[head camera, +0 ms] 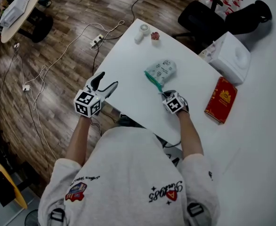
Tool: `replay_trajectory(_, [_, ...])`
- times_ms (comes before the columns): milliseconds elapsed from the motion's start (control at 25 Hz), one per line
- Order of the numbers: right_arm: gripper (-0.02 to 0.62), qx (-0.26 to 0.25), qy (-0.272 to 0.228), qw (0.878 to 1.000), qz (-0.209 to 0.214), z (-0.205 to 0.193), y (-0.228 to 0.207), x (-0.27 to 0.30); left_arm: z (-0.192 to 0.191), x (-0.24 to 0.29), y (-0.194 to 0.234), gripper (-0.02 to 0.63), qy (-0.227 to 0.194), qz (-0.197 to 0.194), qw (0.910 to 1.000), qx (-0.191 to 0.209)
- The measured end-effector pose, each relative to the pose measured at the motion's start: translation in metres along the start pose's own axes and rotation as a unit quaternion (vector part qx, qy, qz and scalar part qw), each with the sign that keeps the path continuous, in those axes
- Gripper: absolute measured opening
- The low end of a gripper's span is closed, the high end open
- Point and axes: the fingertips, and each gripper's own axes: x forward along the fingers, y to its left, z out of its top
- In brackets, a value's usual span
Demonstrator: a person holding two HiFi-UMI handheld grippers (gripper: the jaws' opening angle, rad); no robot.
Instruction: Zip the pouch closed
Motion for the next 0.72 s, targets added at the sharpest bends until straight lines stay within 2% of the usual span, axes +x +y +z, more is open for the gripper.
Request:
replay_trajectory(360, [0.021, 0.054, -0.041, 0.998, -0.008, 0.015, 0.009, -0.031, 0.006, 0.013, -0.010, 0.316, -0.006, -0.043, 0.9990, 0.011])
replay_trajectory(560, [0.021, 0.072, -0.108, 0.991, -0.034, 0.049, -0.005, -0.065, 0.018, 0.032, -0.022, 0.316, -0.010, -0.074, 0.9969, 0.024])
replay_trajectory(720, [0.020, 0.080, -0.176, 0.978, -0.072, 0.081, -0.028, -0.100, 0.030, 0.047, -0.032, 0.315, -0.016, -0.099, 0.9944, 0.035])
